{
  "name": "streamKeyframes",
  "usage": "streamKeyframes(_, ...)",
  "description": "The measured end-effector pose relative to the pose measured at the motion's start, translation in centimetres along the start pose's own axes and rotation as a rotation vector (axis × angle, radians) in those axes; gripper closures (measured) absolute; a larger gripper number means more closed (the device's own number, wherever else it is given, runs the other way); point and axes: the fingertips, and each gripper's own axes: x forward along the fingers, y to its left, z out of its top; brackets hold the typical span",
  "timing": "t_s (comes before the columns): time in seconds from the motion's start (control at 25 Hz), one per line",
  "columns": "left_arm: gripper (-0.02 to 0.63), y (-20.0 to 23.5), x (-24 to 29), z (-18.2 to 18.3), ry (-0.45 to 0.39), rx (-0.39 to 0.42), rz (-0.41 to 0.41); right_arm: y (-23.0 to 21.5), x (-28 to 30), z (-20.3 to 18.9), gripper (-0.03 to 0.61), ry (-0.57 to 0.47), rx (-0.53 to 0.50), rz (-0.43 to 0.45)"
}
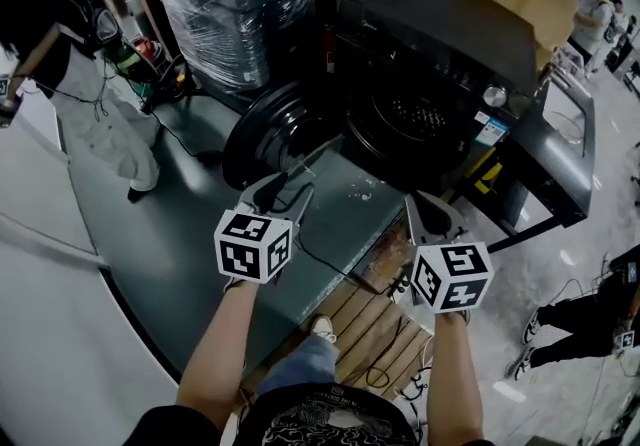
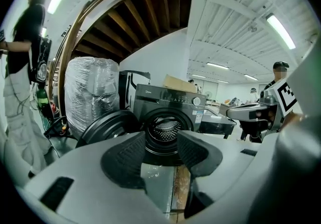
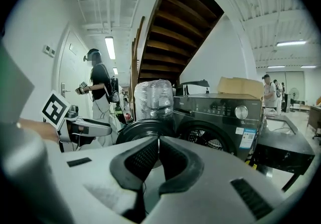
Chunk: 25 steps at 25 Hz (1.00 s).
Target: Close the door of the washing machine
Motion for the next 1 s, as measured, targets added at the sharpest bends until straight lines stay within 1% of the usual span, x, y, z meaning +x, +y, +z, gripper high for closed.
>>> streamKeyframes(0.16,0.414,0.6,0.7,3.3,0.005,0.007,-0.03,-0.2,0.7,2.9,0.555,0.01,0.012,-0.024)
streamKeyframes(0.4,0.413,1.1,1.1,6.1,0.008,0.022,-0.059,-0.3,0.9,5.9,0.555,0.005,0.011,-0.051)
streamKeyframes(0.68,0.411,2.1,1.3,7.5,0.001,0.048,-0.064,-0.2,1.4,7.7,0.555,-0.02,0.009,-0.063)
streamKeyframes(0.88,0.41,3.2,2.4,8.0,0.009,0.055,-0.074,-0.1,2.8,8.7,0.555,-0.036,0.003,-0.044)
streamKeyframes(1.0,0.408,4.1,2.8,8.4,0.011,0.053,-0.061,0.2,4.0,9.2,0.555,-0.04,-0.003,-0.018)
